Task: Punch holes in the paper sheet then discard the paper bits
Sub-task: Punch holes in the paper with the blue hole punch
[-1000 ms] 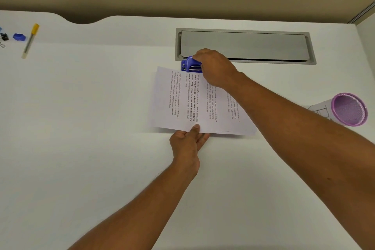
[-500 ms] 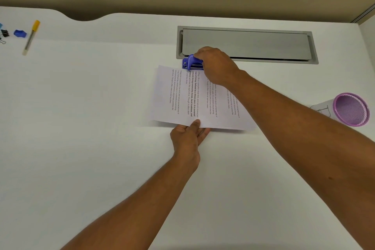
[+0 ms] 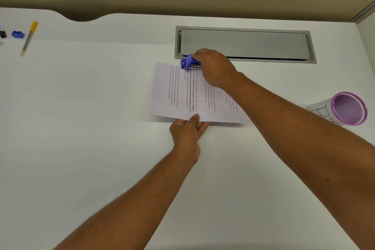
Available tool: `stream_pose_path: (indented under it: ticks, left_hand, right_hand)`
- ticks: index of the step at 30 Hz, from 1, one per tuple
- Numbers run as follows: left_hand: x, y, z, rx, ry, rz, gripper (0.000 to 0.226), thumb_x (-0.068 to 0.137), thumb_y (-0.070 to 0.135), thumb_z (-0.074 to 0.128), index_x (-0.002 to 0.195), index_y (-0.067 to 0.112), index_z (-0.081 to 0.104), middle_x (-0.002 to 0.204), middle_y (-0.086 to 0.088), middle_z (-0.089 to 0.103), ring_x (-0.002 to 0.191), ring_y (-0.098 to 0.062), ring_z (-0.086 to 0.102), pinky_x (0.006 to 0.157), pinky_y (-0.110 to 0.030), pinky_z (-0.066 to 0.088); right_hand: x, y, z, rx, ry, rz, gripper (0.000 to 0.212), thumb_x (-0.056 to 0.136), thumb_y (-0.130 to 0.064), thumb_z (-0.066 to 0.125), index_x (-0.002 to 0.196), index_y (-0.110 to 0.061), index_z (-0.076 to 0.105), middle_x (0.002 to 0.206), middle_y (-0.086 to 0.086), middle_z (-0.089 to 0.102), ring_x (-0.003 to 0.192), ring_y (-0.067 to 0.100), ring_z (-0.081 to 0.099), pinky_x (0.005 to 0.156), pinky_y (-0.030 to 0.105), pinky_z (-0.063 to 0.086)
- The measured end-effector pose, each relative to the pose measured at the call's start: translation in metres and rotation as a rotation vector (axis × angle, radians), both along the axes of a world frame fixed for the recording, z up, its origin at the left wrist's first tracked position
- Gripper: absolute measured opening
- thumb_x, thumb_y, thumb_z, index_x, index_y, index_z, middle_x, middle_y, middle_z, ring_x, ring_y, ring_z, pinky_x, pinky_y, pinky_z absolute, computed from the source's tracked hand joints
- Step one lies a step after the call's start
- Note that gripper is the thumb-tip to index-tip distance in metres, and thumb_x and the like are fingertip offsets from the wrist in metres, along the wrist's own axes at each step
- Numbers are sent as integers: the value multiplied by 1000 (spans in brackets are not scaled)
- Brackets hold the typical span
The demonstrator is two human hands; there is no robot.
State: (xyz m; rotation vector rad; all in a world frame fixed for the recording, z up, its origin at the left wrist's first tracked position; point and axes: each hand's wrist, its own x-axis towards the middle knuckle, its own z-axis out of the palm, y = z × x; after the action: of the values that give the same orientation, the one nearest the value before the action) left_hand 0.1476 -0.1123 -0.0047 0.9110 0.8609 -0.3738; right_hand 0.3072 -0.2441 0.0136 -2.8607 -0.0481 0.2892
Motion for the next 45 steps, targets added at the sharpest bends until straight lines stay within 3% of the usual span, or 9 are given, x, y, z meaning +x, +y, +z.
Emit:
stream_pose_path:
  ticks: [9,16,29,34,45]
  left_hand:
    - [2,-1,-2,12,22,21,39,99,-4,71,137,6,67,122,-9,79,83,-20,83,67,-28,65]
    - [0,-1,-3,-4,21,42,42,99,-4,71,139,11,67,123,-8,79,97,-26,82,68,-29,66]
    - [3,1,-7,-8,15,56,42,99,-4,71,138,11,67,122,-8,79,88,-21,83,68,-29,66]
    - [3,0,-8,0,12,54,41,99,-3,71,137,11,67,120,-6,79,85,-20,84,68,-29,66]
    - [4,0,-9,0,9,54,39,100,-3,71,135,13,69,122,-6,79,92,-23,83,69,-29,66]
  right_hand:
    - [-8,6,2,-77,-81,54,43,93,-13,73,134,-14,58,126,9,64,111,24,64,96,37,51]
    - [-13,12,-1,-108,-83,62,59,92,-18,76,145,-15,50,148,8,53,130,25,56,105,39,49]
    - [-18,18,-3,-179,-101,56,71,93,-17,75,153,-11,39,161,12,40,146,28,42,119,41,35]
    - [-20,18,-8,-163,-84,55,77,97,-14,68,160,-7,25,169,14,25,155,30,27,125,40,25]
    - [-16,23,-13,-213,26,53,82,101,-19,61,164,-4,10,173,15,11,160,31,15,128,41,14]
